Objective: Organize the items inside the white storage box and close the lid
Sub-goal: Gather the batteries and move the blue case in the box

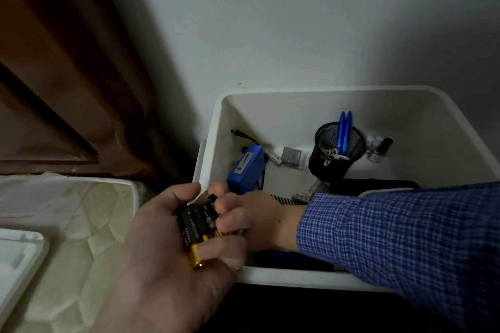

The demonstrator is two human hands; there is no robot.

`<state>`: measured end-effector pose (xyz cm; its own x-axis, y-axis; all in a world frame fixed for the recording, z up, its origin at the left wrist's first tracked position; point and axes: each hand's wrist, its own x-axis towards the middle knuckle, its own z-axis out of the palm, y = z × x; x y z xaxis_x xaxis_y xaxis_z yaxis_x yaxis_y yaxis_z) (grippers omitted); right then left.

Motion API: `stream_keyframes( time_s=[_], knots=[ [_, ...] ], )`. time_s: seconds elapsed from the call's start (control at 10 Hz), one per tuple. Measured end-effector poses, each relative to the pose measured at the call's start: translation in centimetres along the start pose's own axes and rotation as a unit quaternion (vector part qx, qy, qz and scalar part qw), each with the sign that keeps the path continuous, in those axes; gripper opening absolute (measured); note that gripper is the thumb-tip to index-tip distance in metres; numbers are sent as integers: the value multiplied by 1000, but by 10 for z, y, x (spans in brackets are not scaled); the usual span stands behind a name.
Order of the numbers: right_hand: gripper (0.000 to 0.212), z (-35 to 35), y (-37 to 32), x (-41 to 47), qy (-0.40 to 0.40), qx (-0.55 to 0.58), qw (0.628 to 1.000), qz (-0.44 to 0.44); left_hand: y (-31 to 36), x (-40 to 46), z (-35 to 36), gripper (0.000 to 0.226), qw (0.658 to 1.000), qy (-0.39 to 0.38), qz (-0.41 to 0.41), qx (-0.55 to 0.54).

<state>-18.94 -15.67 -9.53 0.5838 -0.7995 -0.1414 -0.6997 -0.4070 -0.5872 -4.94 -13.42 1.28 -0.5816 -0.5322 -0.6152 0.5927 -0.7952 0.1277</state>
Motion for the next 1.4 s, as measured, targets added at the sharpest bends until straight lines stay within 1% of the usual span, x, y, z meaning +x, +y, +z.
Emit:
stream_keyframes(
  time_s=[0.1,0.2,0.3,0.4,0.5,0.6,0.7,0.8,0.9,1.0,1.1,1.2,1.3,1.4],
  knots=[
    [44,-8,-8,-9,8,4,1000,17,-3,2,-2,24,1000,-8,6,-3],
    [36,-12,-7,-9,-23,43,999,23,-6,4,-3,26,1000,-2,6,-12],
    [31,-23,-6,-8,-35,28,999,25,-8,5,-2,27,1000,4,4,-25],
    [26,-33,-10,-2,-62,-46,997,30,-7,4,-3,25,999,6,7,-50],
    [16,-60,-6,-7,-59,-162,983,56,-7,5,-1,27,995,15,25,-97],
    [15,-104,2,-26,62,28,984,166,-12,15,2,43,991,52,70,-100],
    [21,-135,-6,-49,163,219,944,186,-19,24,8,47,989,79,93,-88],
    [21,-135,-29,-61,217,231,939,133,-28,36,13,47,990,88,100,-54],
    [19,-109,-51,-69,220,124,960,125,-36,44,18,53,992,75,98,-23],
    [27,-89,-65,-71,206,-75,970,108,-38,50,18,37,993,85,85,-8],
    [23,-107,-56,-69,267,4,961,65,-31,51,7,24,997,60,33,-37],
    [18,-127,-18,-51,340,38,936,85,-20,42,0,25,998,16,-8,-64],
    [24,-114,21,-20,195,0,969,153,-11,29,-4,28,999,-32,-5,-44],
    [52,-80,47,7,29,-163,983,85,-2,17,-7,27,997,-74,16,-32]
  ],
)
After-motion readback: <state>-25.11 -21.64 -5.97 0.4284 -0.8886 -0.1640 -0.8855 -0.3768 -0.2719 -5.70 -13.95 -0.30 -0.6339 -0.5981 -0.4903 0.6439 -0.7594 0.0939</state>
